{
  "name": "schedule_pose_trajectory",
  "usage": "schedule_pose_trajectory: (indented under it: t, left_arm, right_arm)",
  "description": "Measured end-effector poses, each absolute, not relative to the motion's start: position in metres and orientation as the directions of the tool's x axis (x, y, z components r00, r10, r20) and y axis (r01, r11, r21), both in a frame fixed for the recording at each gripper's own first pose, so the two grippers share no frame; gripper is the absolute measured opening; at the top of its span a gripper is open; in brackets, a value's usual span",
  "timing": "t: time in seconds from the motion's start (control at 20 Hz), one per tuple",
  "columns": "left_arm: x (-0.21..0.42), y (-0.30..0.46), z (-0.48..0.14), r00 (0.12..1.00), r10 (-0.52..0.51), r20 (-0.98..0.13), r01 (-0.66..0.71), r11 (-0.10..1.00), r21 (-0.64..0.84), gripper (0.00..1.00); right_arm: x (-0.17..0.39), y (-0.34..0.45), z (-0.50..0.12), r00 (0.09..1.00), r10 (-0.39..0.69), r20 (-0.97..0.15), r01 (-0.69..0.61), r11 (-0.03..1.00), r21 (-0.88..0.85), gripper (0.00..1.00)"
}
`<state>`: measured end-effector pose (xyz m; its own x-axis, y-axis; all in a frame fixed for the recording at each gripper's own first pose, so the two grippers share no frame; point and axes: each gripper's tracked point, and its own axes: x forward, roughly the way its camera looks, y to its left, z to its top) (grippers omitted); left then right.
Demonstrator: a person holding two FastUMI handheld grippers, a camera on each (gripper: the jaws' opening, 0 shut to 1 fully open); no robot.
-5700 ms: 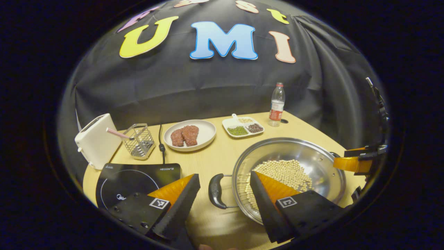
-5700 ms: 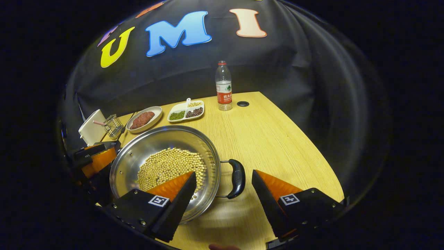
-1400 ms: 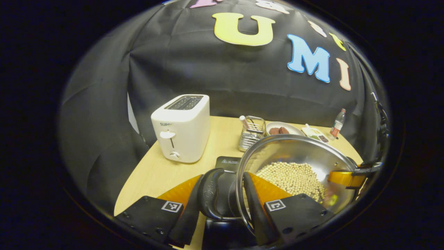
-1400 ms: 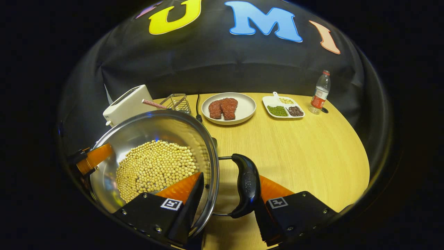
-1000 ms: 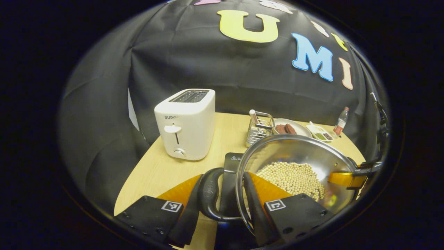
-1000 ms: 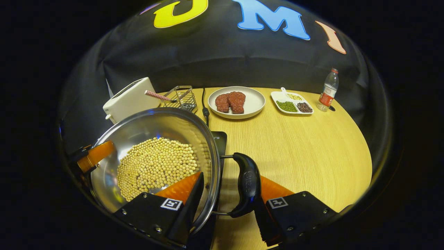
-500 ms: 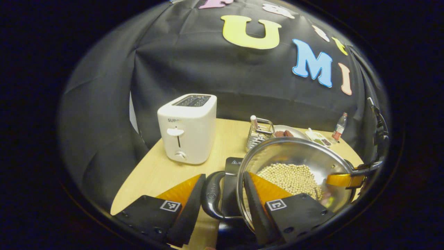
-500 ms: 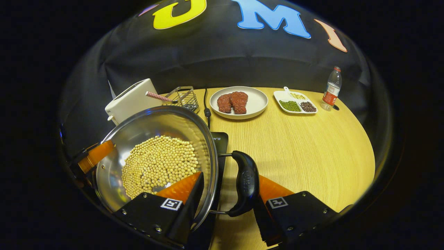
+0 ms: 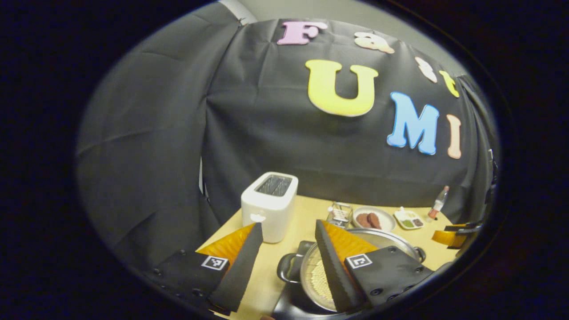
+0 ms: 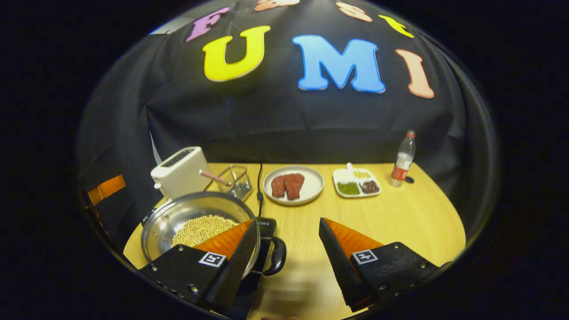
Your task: First push the handle of the pot to place it horizontally, then grasp the pot with both hands and set it on the induction cooktop.
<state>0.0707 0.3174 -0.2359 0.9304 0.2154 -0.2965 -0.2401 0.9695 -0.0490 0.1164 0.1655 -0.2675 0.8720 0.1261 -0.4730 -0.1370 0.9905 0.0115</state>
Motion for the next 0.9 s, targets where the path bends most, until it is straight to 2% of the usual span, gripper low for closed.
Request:
schedule_pose_trajectory:
  t: [0.2, 0.25, 0.35, 0.4, 0.45, 0.5, 0.55, 0.65, 0.7, 0.75, 0.9]
  left_arm:
    - [0.054, 0.252, -0.158, 0.958, 0.197, -0.206, -0.203, 0.979, -0.008, 0.78]
    - [0.05, 0.232, -0.139, 0.965, 0.187, -0.182, -0.192, 0.981, -0.011, 0.85]
    - [0.045, 0.185, -0.105, 0.981, 0.143, -0.13, -0.149, 0.988, -0.037, 0.77]
    - [0.044, 0.161, -0.09, 0.987, 0.122, -0.106, -0.128, 0.991, -0.048, 0.82]
    - [0.043, 0.143, -0.077, 0.99, 0.112, -0.088, -0.117, 0.991, -0.058, 0.77]
    - [0.04, 0.125, -0.066, 0.993, 0.092, -0.076, -0.097, 0.993, -0.064, 0.91]
    - [0.037, 0.11, -0.058, 0.995, 0.076, -0.07, -0.081, 0.994, -0.071, 0.93]
    - [0.032, 0.084, -0.046, 0.997, 0.05, -0.064, -0.055, 0.995, -0.082, 0.98]
    - [0.029, 0.072, -0.039, 0.998, 0.032, -0.056, -0.036, 0.997, -0.074, 0.93]
    - [0.02, 0.065, -0.03, 0.999, 0.021, -0.046, -0.023, 0.998, -0.057, 0.98]
    - [0.01, 0.05, -0.018, 0.999, 0.0, -0.04, -0.001, 1.0, -0.017, 0.93]
  right_arm:
    - [0.107, 0.135, -0.161, 0.945, 0.125, -0.303, -0.132, 0.991, -0.001, 0.88]
    - [0.101, 0.126, -0.14, 0.955, 0.123, -0.271, -0.127, 0.992, 0.001, 0.88]
    - [0.085, 0.11, -0.109, 0.966, 0.115, -0.231, -0.118, 0.993, 0.002, 0.88]
    - [0.078, 0.105, -0.095, 0.97, 0.117, -0.212, -0.12, 0.993, 0.003, 0.88]
    - [0.07, 0.097, -0.082, 0.974, 0.118, -0.193, -0.12, 0.993, 0.003, 0.88]
    - [0.061, 0.091, -0.067, 0.98, 0.109, -0.163, -0.112, 0.994, -0.006, 0.81]
    - [0.055, 0.082, -0.053, 0.986, 0.095, -0.136, -0.1, 0.995, -0.03, 0.88]
    - [0.041, 0.069, -0.038, 0.991, 0.081, -0.11, -0.088, 0.995, -0.055, 0.9]
    - [0.035, 0.067, -0.031, 0.992, 0.082, -0.097, -0.087, 0.995, -0.047, 0.9]
    - [0.032, 0.065, -0.028, 0.993, 0.079, -0.087, -0.083, 0.996, -0.041, 0.9]
    - [0.029, 0.054, -0.022, 0.996, 0.059, -0.068, -0.061, 0.997, -0.036, 0.9]
